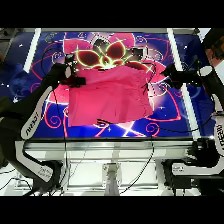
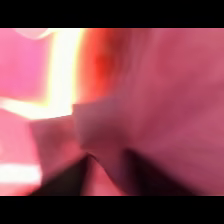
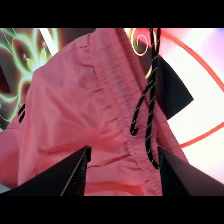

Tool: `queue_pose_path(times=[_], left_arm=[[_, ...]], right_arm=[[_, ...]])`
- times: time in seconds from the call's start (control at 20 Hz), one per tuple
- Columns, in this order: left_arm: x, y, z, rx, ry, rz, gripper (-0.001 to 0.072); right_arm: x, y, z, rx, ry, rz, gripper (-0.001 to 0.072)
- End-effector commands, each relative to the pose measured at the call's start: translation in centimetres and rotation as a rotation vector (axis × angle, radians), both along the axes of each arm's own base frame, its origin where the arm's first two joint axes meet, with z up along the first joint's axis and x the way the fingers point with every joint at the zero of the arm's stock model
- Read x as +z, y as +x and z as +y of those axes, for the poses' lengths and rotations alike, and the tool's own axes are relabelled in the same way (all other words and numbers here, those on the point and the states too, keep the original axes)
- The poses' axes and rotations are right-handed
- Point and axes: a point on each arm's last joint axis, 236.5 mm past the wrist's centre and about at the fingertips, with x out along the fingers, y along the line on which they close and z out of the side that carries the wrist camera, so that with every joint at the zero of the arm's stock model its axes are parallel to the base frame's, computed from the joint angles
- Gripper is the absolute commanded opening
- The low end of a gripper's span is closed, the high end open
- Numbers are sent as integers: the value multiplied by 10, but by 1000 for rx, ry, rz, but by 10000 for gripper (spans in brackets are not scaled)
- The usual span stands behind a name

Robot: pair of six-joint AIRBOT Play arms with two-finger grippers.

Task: Fold the clothes and pants, and hang the long-sleeved shirts on hangers.

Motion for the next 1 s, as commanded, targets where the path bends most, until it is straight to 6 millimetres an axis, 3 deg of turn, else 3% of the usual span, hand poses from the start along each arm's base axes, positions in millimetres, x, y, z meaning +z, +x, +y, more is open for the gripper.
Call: queue_pose_path(times=[0.0,0.25,0.3,0.35,0.4,0.45,0.5,0.6,0.75,0.95], left_arm=[[-9,-5,42,129,42,14,563],[41,33,45,169,-22,-168,557],[50,37,44,170,-27,-188,554],[58,39,44,169,-31,-205,485],[64,39,44,169,-33,-212,242],[69,38,44,169,-33,-218,14],[72,35,44,167,-30,-210,6],[71,21,43,124,-5,-158,5],[67,-14,25,55,-79,-80,4],[60,-82,7,82,-271,-3,3]], right_arm=[[-4,-8,3,35,-7,28,483],[-5,-5,-3,44,-47,10,470],[-4,-3,-4,36,-51,1,357],[-3,-1,-6,29,-56,-9,64],[-2,2,-8,20,-61,-20,18],[-2,2,-9,24,-70,-26,19],[-2,1,-8,60,-92,-37,18],[-9,-11,-2,160,-125,-17,15],[-27,-46,16,269,-97,30,14],[-36,-108,51,292,106,9,14]])
